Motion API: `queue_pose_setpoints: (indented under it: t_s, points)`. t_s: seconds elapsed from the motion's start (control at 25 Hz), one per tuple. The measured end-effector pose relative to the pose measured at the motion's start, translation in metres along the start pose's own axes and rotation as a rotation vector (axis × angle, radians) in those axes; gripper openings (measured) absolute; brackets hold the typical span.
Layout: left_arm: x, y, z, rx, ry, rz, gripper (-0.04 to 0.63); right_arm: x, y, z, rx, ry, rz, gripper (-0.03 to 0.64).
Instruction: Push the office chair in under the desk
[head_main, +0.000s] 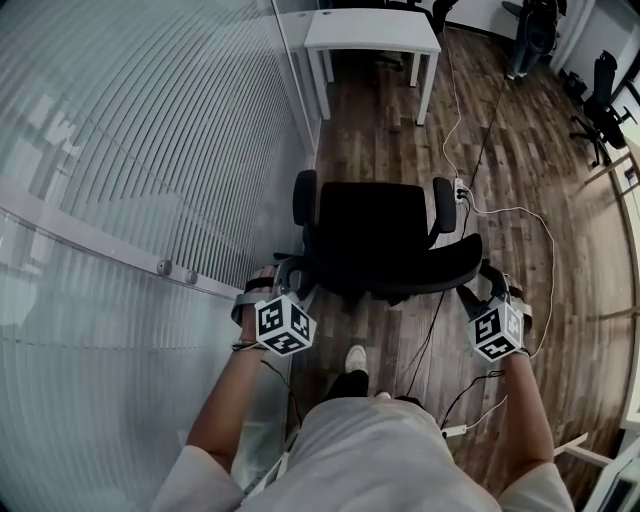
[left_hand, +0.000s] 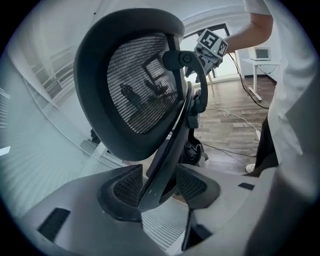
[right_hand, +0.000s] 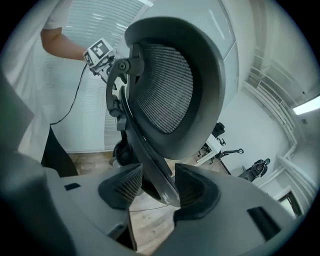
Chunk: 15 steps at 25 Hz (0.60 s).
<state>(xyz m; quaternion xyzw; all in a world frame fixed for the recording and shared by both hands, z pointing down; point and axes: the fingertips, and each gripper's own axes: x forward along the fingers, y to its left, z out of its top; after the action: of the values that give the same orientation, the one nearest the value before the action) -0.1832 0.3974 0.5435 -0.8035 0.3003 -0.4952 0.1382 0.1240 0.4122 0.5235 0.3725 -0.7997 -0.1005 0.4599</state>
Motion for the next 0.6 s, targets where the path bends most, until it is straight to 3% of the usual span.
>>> queue_pose_setpoints:
  t_s: [0.24,0.6]
  points:
    - [0.021,0.001,-0.014,0.066,0.072,-0.046,0.204,0.026,0.003,-0.011,-0.067,0.072,0.04,0.216]
    - [0.031,0.003,-0.014,0.097,0.089,-0.067,0.176,0.036,0.001,-0.015,-0.103,0.093,0.057,0.181]
